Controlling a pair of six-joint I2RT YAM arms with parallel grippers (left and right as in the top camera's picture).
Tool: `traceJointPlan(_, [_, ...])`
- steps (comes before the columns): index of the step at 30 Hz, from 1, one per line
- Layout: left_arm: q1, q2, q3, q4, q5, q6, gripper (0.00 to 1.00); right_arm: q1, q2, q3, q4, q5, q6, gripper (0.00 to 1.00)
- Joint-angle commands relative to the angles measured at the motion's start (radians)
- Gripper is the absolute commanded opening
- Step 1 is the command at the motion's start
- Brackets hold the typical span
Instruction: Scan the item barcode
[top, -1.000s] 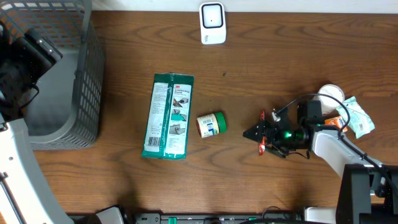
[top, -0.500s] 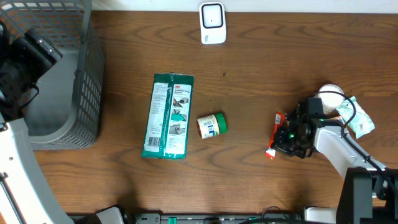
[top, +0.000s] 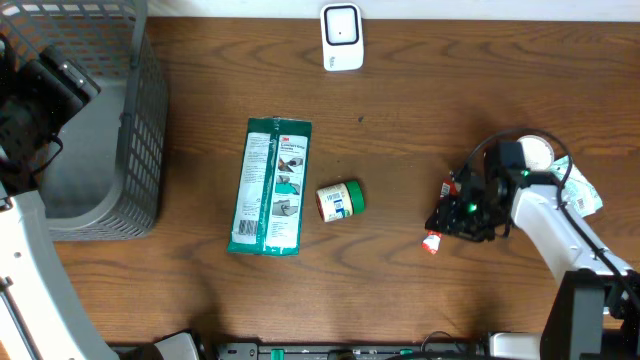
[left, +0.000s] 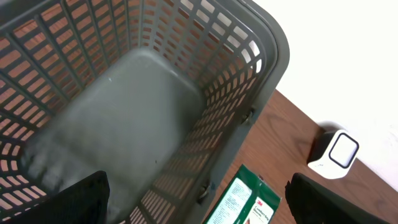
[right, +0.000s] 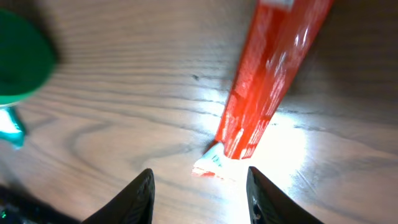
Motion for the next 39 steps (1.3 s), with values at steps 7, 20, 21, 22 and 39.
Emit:
traceJointPlan(7, [0.003,0.001,0.002,0.000,-0.002,-0.009,0.88,-0.006,0.002,0.194,-0.120,0.071,-0.012,0.99])
traceJointPlan(20, [0.003,0.001,0.002,0.000,-0.002,-0.009,0.88,-0.006,0.002,0.192,-0.088,0.090,-0.012,0.99])
traceJointPlan(21, [0.003,0.001,0.002,0.000,-0.002,-0.009,0.88,-0.006,0.002,0.192,-0.088,0.089,-0.012,0.99])
traceJointPlan(22, [0.003,0.001,0.002,0.000,-0.002,-0.009,0.88,-0.006,0.002,0.192,-0.088,0.089,-0.012,0.99])
traceJointPlan(39, [0.003,0.001,0.002,0.000,-0.002,-0.009,0.88,-0.006,0.002,0.192,-0.088,0.089,-0.012,0.99])
